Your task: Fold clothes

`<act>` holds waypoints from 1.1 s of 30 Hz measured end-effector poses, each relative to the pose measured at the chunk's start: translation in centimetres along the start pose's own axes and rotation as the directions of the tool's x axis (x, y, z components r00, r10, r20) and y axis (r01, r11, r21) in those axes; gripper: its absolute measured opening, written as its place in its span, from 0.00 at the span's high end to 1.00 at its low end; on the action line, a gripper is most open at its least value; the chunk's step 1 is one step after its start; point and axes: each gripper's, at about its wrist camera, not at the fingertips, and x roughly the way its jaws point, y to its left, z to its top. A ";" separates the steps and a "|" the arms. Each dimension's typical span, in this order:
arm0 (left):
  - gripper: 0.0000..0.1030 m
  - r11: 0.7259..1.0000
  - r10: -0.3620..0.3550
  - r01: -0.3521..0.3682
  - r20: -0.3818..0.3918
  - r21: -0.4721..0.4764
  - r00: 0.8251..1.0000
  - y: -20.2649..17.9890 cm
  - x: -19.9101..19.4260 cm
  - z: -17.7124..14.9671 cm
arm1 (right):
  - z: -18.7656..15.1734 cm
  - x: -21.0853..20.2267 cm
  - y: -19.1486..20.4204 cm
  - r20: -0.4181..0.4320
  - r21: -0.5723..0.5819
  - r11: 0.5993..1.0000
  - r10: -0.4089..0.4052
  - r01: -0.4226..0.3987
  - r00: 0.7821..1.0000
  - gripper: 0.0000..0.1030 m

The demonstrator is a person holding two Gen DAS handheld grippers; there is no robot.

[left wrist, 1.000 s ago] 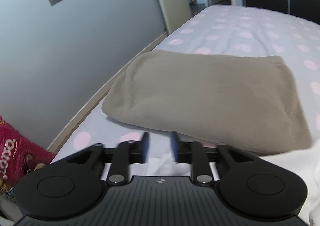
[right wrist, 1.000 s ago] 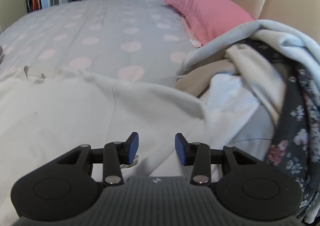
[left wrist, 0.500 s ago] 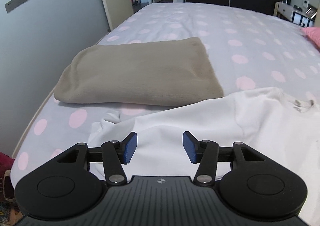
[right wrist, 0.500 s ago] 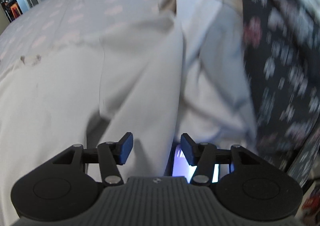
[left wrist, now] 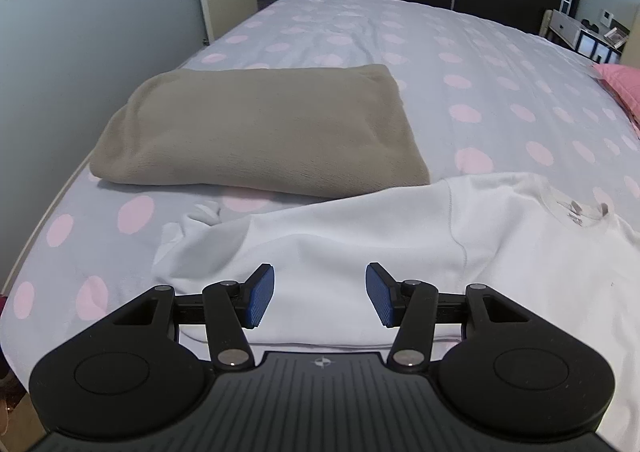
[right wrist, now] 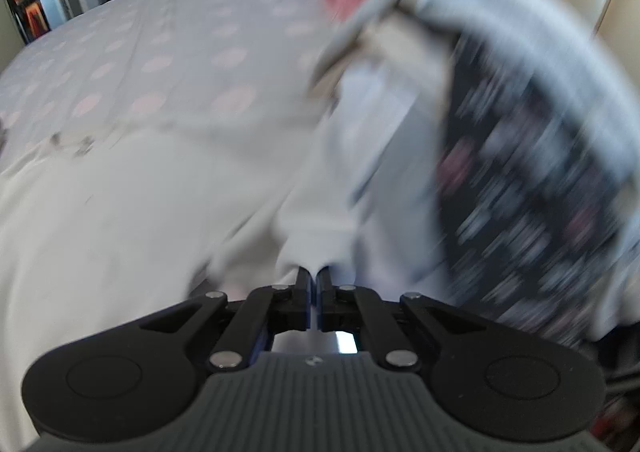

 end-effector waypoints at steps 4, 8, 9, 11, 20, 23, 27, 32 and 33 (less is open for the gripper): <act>0.53 1.000 -0.005 0.005 -0.002 0.013 1.000 -0.4 0.1 -0.1 | 5.6 -2.8 -2.5 0.088 -0.073 0.984 -0.154 0.160 0.984 0.97; 0.53 1.000 -0.005 0.005 -0.009 0.007 1.000 -0.5 0.1 -0.1 | 10.2 -4.0 -4.8 0.133 -0.064 0.960 -0.263 0.273 0.956 0.98; 0.53 1.000 -0.004 0.004 -0.011 0.006 1.000 -0.5 0.2 -0.1 | 10.7 -3.9 -5.2 0.143 -0.072 0.948 -0.299 0.311 0.943 0.98; 0.53 1.000 0.002 -0.001 -0.018 0.006 1.000 -0.5 0.4 -0.1 | 11.4 -2.8 -5.7 0.140 -0.088 0.926 -0.352 0.366 0.925 0.98; 0.53 1.000 0.015 -0.014 -0.064 0.020 0.998 -0.8 1.7 -0.3 | 9.3 3.2 -8.2 0.084 -0.106 0.916 -0.380 0.387 0.921 0.97; 0.53 0.999 0.015 -0.013 -0.071 0.035 0.997 -1.3 1.9 -0.4 | 9.2 2.4 -8.9 0.100 -0.091 0.930 -0.348 0.357 0.932 0.93; 0.53 0.998 0.014 -0.009 -0.081 0.060 0.997 -2.1 2.1 -0.7 | 9.7 -0.1 -10.3 0.114 0.003 0.956 -0.290 0.292 0.950 0.74; 0.52 0.996 -0.013 0.021 -0.089 0.087 0.996 -3.0 1.5 -1.4 | 9.4 -3.0 -9.7 0.161 0.026 0.978 -0.207 0.206 0.965 0.65; 0.52 0.995 -0.020 0.028 -0.093 0.093 0.995 -3.2 1.4 -1.6 | 9.3 -3.3 -9.2 0.173 0.014 0.981 -0.195 0.195 0.965 0.62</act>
